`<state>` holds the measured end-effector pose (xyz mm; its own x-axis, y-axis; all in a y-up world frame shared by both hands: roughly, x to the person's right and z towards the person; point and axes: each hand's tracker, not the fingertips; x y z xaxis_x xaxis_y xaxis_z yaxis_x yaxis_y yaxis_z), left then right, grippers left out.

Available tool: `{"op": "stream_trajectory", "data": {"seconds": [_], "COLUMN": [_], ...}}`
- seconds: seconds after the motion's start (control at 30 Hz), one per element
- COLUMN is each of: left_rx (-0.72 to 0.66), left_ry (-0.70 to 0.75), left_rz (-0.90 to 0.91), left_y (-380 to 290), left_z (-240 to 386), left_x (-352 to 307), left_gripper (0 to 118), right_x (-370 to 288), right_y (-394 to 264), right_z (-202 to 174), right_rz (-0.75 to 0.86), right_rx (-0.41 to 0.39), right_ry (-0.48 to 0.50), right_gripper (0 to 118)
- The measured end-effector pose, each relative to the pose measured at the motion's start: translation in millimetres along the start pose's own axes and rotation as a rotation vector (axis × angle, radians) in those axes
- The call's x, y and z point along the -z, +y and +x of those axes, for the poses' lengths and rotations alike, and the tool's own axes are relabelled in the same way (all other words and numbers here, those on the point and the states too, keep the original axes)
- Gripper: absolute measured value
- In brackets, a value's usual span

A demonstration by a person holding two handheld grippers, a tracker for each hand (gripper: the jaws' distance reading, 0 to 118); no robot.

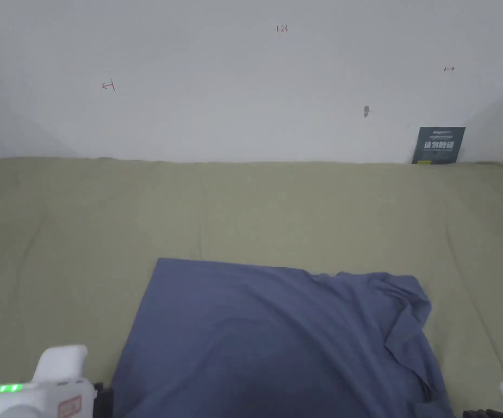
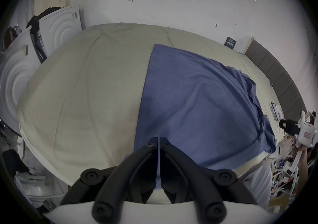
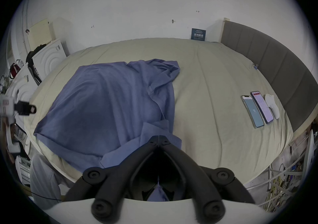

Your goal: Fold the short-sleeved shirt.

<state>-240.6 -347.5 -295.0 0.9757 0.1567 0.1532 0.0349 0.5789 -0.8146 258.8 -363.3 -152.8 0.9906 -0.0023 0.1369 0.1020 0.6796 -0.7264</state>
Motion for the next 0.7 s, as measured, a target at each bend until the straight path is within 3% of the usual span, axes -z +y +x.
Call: {"op": "stream_trajectory", "data": {"seconds": [0.27,0.3,0.33,0.37,0.4,0.6,0.63,0.7], "left_rx": [0.045,0.050,0.046,0.058,0.065,0.061,0.069,0.071], "left_ry": [-0.007,-0.003,0.001,0.011,0.013,0.099,0.102,0.096], "left_rz": [-0.023,-0.031,-0.027,-0.026,-0.050,-0.073,-0.080,-0.076], "left_y": [140.4,154.4,170.3,183.0,193.5,190.6,223.1,224.0], "left_z": [11.9,12.2,11.7,15.3,14.3,26.2,19.4,21.5], "left_x": [110.9,125.8,144.1,159.3,177.4,246.3,258.6,265.5], "left_gripper": [1,10,37,83,118,118,117,117], "right_x": [27.9,29.8,32.9,36.5,39.6,58.7,61.9,69.1], "right_y": [17.0,18.9,20.6,22.2,23.4,28.9,29.9,33.0], "right_z": [-3.4,-3.1,-2.4,-1.0,0.4,7.5,9.4,13.2], "right_rz": [-0.013,-0.015,-0.018,-0.022,-0.026,-0.056,-0.059,-0.066], "right_rx": [0.009,0.012,0.015,0.017,0.017,-0.010,-0.011,-0.009], "right_ry": [0.006,0.003,0.000,-0.003,-0.004,-0.031,-0.035,-0.043], "right_gripper": [0,0,0,0,0,0,0,0]}}
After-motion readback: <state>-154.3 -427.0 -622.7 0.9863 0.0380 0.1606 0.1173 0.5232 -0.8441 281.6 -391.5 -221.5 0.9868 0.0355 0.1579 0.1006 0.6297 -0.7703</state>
